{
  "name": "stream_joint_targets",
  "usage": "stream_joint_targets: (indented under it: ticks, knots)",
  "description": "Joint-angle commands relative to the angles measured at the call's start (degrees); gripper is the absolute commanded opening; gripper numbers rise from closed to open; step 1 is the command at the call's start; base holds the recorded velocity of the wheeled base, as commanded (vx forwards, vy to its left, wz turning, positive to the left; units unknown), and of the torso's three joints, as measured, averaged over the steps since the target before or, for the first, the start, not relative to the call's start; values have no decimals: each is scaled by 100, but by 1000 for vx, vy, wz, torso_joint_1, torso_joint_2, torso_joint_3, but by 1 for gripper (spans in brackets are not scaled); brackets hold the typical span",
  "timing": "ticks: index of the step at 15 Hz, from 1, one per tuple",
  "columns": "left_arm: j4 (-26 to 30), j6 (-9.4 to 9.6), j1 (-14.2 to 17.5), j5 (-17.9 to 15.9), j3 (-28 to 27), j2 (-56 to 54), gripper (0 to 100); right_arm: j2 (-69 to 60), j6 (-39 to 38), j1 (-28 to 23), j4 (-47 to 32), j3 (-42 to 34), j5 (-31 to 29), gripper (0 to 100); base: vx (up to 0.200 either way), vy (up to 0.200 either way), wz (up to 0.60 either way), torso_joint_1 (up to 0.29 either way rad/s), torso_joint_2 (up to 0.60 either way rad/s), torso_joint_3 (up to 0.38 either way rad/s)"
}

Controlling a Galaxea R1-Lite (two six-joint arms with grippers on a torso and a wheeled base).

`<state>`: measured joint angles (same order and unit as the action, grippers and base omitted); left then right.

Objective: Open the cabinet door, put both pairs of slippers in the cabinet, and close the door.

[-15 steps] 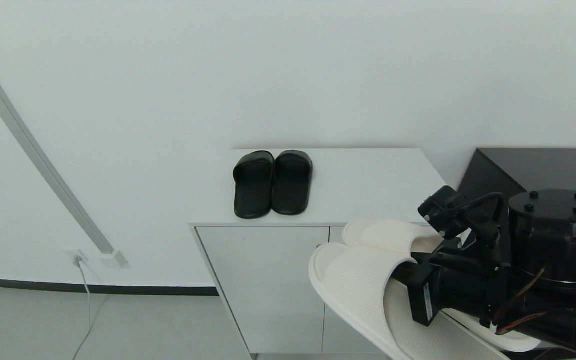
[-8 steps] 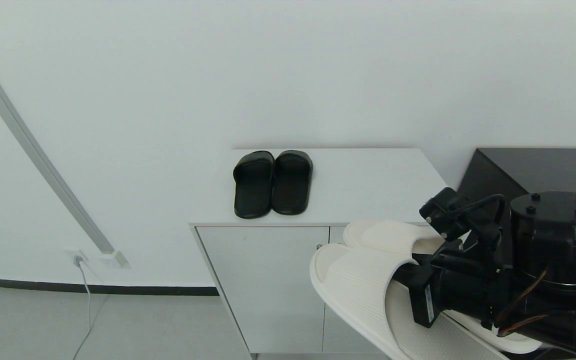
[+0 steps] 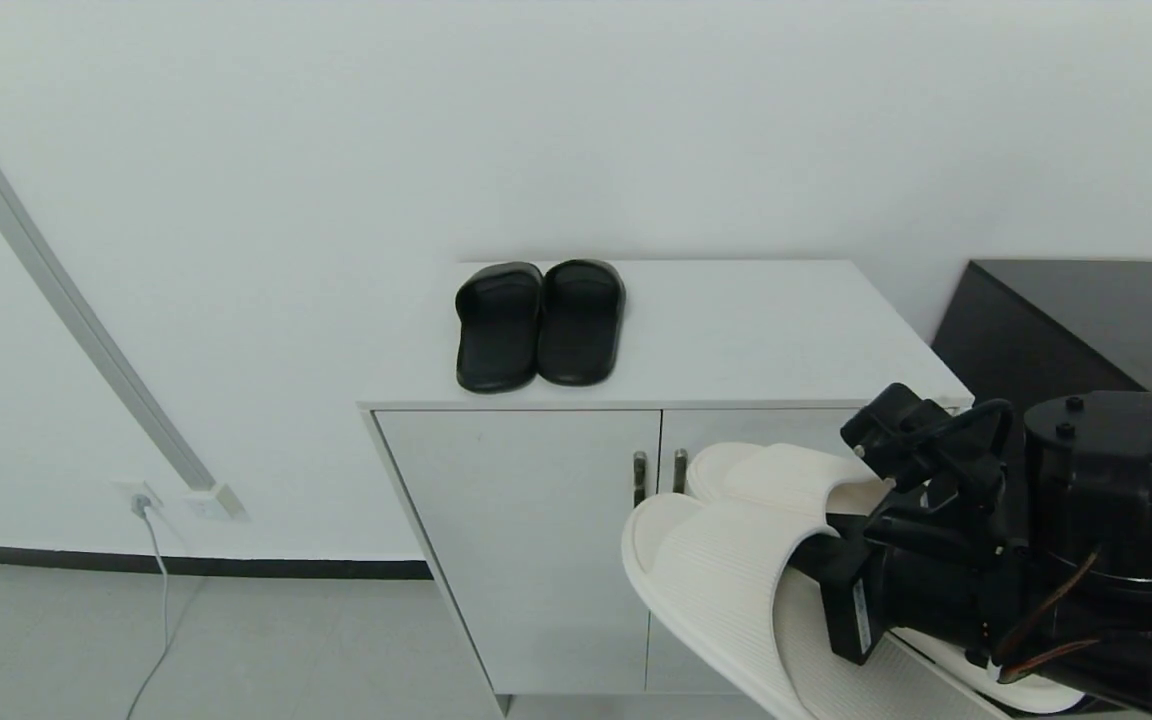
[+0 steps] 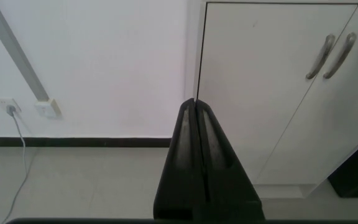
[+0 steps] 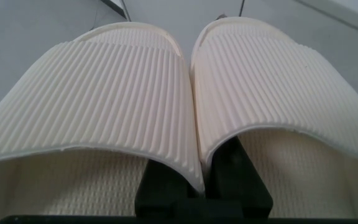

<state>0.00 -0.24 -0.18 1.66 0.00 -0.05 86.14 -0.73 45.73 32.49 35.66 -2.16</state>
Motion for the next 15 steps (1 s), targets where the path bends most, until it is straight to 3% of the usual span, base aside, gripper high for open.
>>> stream_joint_targets:
  ticks: [1, 3, 4, 15]
  knots:
    - [0, -2, 1, 1, 0, 5, 0, -1, 3, -2, 3, -24, -4, 0, 0, 0, 0, -222, 544, 310]
    - [0, -2, 1, -8, 0, 5, 0, -9, 82, 6, 117, -41, 5, 0, 0, 0, 0, -215, 535, 317]
    - [9, -2, 1, -16, 0, 5, 100, -1, 82, 24, 144, -68, 5, 0, 0, 0, 0, -212, 530, 330]
    - [0, 16, -8, -16, 0, 5, 100, 52, 205, 33, 153, -173, 14, 0, 0, 0, 0, -169, 493, 321]
